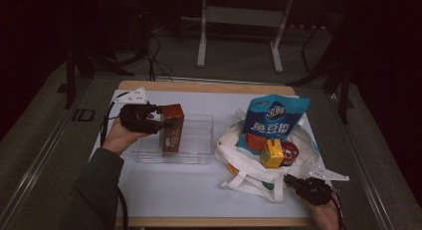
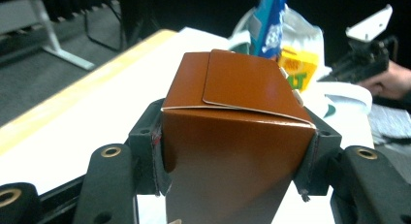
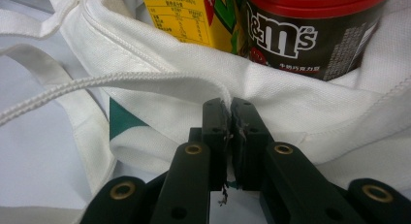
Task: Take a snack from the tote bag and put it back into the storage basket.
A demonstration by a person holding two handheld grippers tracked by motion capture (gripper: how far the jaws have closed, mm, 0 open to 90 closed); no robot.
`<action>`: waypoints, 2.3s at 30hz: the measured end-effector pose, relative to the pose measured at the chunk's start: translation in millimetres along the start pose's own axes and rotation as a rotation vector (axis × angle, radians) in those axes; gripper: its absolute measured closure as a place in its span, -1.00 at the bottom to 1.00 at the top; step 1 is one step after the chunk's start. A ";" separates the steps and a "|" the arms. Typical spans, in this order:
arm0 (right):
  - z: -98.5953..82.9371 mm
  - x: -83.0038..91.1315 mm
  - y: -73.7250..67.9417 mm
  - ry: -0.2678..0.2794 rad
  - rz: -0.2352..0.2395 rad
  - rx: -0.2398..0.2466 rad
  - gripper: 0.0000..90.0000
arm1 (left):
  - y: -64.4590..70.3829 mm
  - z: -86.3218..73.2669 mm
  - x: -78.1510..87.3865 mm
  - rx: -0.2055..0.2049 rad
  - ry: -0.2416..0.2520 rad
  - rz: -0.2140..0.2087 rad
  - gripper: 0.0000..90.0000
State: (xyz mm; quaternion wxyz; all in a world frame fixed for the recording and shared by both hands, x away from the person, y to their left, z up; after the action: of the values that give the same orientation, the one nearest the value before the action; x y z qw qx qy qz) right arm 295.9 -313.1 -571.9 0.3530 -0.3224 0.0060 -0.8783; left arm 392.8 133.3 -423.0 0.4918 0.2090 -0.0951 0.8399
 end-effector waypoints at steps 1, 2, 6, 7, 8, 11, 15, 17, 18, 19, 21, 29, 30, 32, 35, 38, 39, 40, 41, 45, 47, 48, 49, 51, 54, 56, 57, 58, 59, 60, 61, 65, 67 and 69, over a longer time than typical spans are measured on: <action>0.0 0.0 0.1 0.000 0.000 0.001 0.89 | 1.5 -0.6 -3.0 -0.004 -0.013 -0.004 -0.09; 0.1 0.0 0.1 0.000 0.000 0.002 0.89 | 3.1 -1.2 -6.1 -0.009 -0.022 -0.013 -0.09; 0.1 0.0 0.1 0.000 0.000 0.002 0.89 | 9.9 -4.6 -19.6 -0.003 -0.054 -0.058 -0.12; 0.0 0.0 0.0 0.000 0.000 0.002 0.89 | 11.3 -5.7 -23.2 -0.002 -0.064 -0.067 -0.13; 0.0 0.0 0.0 0.000 0.000 0.002 0.88 | 12.9 -6.6 -26.8 0.001 -0.069 -0.073 -0.14; 0.1 0.0 -0.1 0.000 0.000 0.002 0.88 | 15.7 -3.0 -32.0 0.007 -0.053 -0.088 -0.15; 0.0 0.0 -0.1 0.000 0.000 0.002 0.88 | 20.2 -0.2 -40.9 -0.001 -0.056 -0.086 -0.16; 0.0 0.0 -0.1 0.000 0.000 0.002 0.88 | 20.2 -0.2 -40.9 -0.001 -0.056 -0.086 -0.16; 0.0 0.0 -0.1 0.000 0.000 0.002 0.88 | 22.5 1.4 -45.6 -0.004 -0.052 -0.084 -0.16; 0.1 0.0 -0.1 0.000 0.000 0.003 0.88 | 23.3 2.0 -47.8 -0.006 -0.052 -0.084 -0.17; 0.1 0.0 -0.2 0.001 0.000 0.003 0.88 | 25.3 3.4 -52.3 -0.006 -0.049 -0.088 -0.18; 0.0 0.0 -0.2 0.000 0.001 0.003 0.88 | 37.1 7.5 -75.6 -0.015 -0.048 -0.123 -0.21; 0.0 0.0 -0.1 0.000 0.001 0.003 0.88 | 39.4 8.0 -79.1 -0.020 -0.055 -0.126 -0.22; 0.0 0.0 -0.1 0.000 0.001 0.004 0.88 | 44.0 8.8 -86.4 -0.034 -0.068 -0.130 -0.22; 0.0 0.0 -0.1 0.000 0.001 0.004 0.88 | 47.7 9.2 -93.4 -0.046 -0.082 -0.131 -0.23; 0.0 0.1 -0.1 0.000 0.002 0.004 0.88 | 52.3 8.7 -105.1 -0.054 -0.103 -0.133 -0.24; -0.1 0.1 -0.1 0.000 0.002 0.003 0.88 | 52.9 8.7 -107.8 -0.054 -0.106 -0.132 -0.24; 0.0 0.1 0.0 0.000 0.003 0.004 0.88 | 53.4 8.6 -109.5 -0.055 -0.110 -0.132 -0.24; 0.0 0.1 0.0 0.000 0.003 0.004 0.88 | 53.4 8.6 -109.5 -0.055 -0.110 -0.132 -0.24; 0.0 0.1 0.0 0.000 0.003 0.005 0.88 | 53.6 7.3 -114.6 -0.053 -0.117 -0.127 -0.24; -0.1 0.1 -0.1 0.000 0.003 0.004 0.88 | 53.4 6.7 -116.1 -0.047 -0.120 -0.128 -0.24; 0.0 0.1 -0.1 0.000 0.003 0.004 0.88 | 53.2 6.4 -116.6 -0.047 -0.121 -0.128 -0.24; 0.0 0.1 -0.1 0.001 0.002 0.004 0.87 | 53.3 6.0 -116.9 -0.047 -0.125 -0.129 -0.24; -0.1 0.2 0.0 0.001 0.003 0.003 0.87 | 53.4 5.0 -117.0 -0.048 -0.130 -0.132 -0.24; -0.1 0.1 0.0 0.001 0.004 0.003 0.88 | 53.3 3.4 -116.6 -0.050 -0.141 -0.135 -0.23; -0.1 0.1 0.0 0.002 0.004 0.002 0.87 | 52.4 1.6 -114.9 -0.048 -0.146 -0.142 -0.23; -0.2 0.1 0.0 0.002 0.004 0.002 0.87 | 52.2 1.7 -114.1 -0.044 -0.145 -0.143 -0.23; -0.2 0.1 0.0 0.002 0.004 0.002 0.87 | 52.2 1.7 -114.1 -0.044 -0.145 -0.143 -0.23; -0.1 0.1 0.0 0.002 0.004 0.002 0.87 | 52.2 1.7 -114.1 -0.044 -0.145 -0.143 -0.23; -0.1 0.1 0.0 0.002 0.004 0.002 0.87 | 51.0 1.6 -111.0 -0.041 -0.141 -0.149 -0.23; -0.2 0.1 0.0 0.002 0.004 0.001 0.87 | 50.3 1.3 -109.8 -0.045 -0.142 -0.149 -0.23; -0.2 0.1 -0.1 0.002 0.004 0.001 0.87 | 47.7 -2.9 -107.5 -0.045 -0.156 -0.142 -0.23; -0.2 0.1 -0.1 0.002 0.004 0.001 0.87 | 46.8 -3.3 -106.6 -0.041 -0.152 -0.144 -0.23; -0.2 0.1 -0.1 0.003 0.003 0.001 0.87 | 47.0 -3.6 -107.1 -0.041 -0.154 -0.144 -0.23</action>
State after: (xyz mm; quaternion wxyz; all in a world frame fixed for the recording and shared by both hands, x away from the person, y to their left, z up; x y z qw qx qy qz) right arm 295.7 -313.2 -572.0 0.3546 -0.3211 0.0065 -0.8781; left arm 397.2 27.0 -471.7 0.5462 0.2693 -0.1345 0.7817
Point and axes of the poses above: each handheld gripper's, and its own axes: x roughly backward along the jaws, z roughly out of its top, y roughly to its right, the point moved 7 cm from there along -x, roughly forward along the jaws, and after that the axes turned 5 degrees about z, right-handed, at the moved point
